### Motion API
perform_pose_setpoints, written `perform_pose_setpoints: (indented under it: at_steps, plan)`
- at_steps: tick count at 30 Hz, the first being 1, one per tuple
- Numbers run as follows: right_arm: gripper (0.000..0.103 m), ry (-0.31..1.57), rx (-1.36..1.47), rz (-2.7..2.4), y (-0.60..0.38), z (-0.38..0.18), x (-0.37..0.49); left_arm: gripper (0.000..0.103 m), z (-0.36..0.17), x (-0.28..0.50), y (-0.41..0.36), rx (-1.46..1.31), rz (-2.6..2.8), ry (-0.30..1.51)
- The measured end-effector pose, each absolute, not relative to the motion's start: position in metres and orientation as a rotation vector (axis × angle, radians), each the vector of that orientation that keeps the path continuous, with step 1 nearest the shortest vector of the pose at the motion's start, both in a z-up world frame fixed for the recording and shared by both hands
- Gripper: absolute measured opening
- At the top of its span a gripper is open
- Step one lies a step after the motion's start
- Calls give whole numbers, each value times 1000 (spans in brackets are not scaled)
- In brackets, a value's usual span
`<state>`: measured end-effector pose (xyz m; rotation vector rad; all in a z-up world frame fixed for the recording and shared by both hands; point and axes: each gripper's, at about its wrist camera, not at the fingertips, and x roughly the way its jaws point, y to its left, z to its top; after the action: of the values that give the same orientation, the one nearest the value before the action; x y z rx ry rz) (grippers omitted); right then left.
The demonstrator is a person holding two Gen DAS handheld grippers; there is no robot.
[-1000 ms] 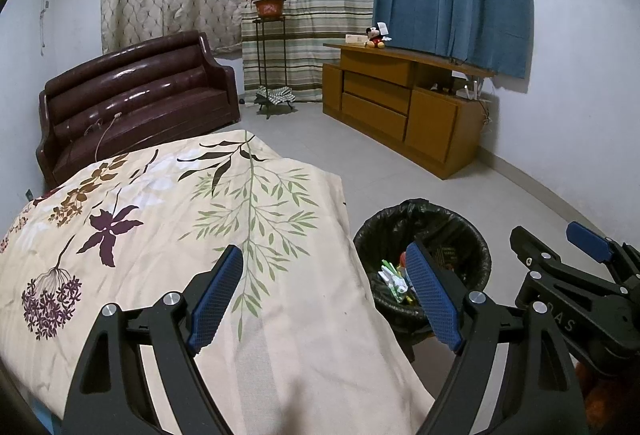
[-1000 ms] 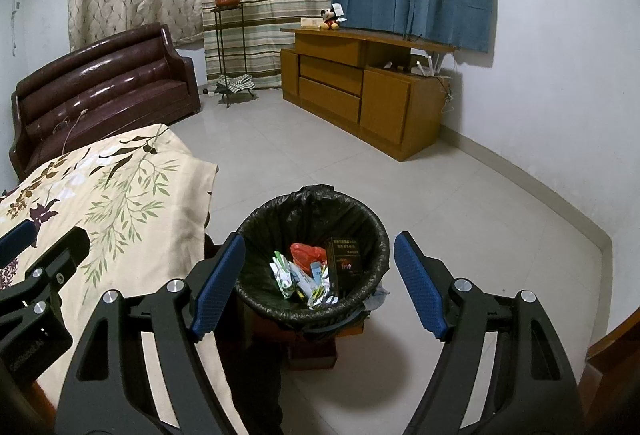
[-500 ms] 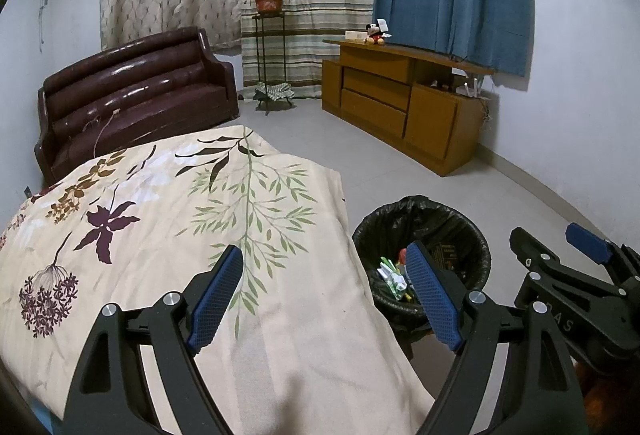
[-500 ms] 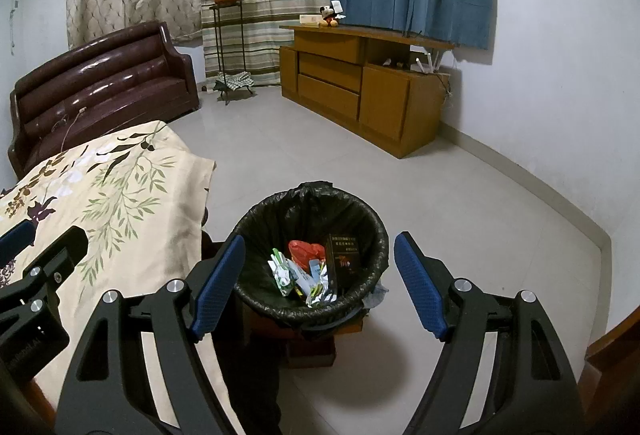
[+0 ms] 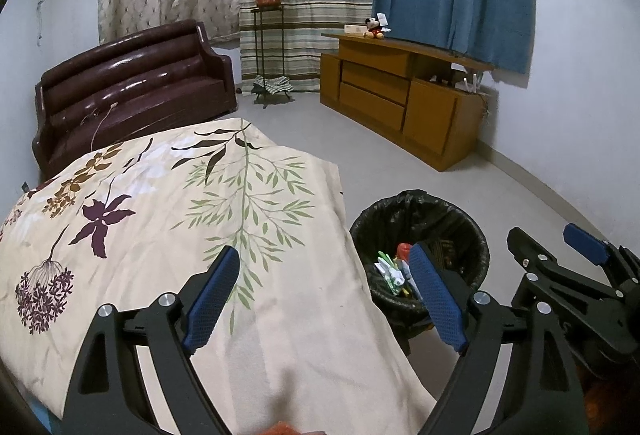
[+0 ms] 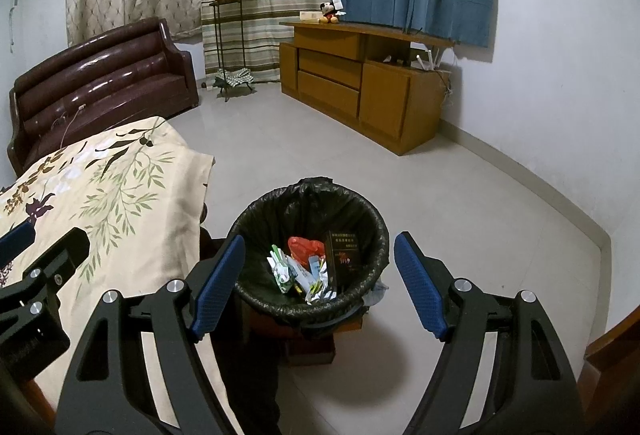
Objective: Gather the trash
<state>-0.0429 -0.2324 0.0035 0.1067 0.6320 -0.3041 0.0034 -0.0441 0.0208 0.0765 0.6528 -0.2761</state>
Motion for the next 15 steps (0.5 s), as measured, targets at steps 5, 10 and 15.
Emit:
perform_pose_setpoints:
  at_steps: [5, 10, 15]
  plan:
    - [75, 638, 108, -305, -233, 1, -44, 85, 21, 4, -46, 75, -282, 650]
    - [75, 643, 107, -304, -233, -2, -44, 85, 18, 6, -47, 83, -292, 669]
    - [75, 644, 107, -304, -232, -3, -45, 85, 18, 4, -50, 103, -297, 649]
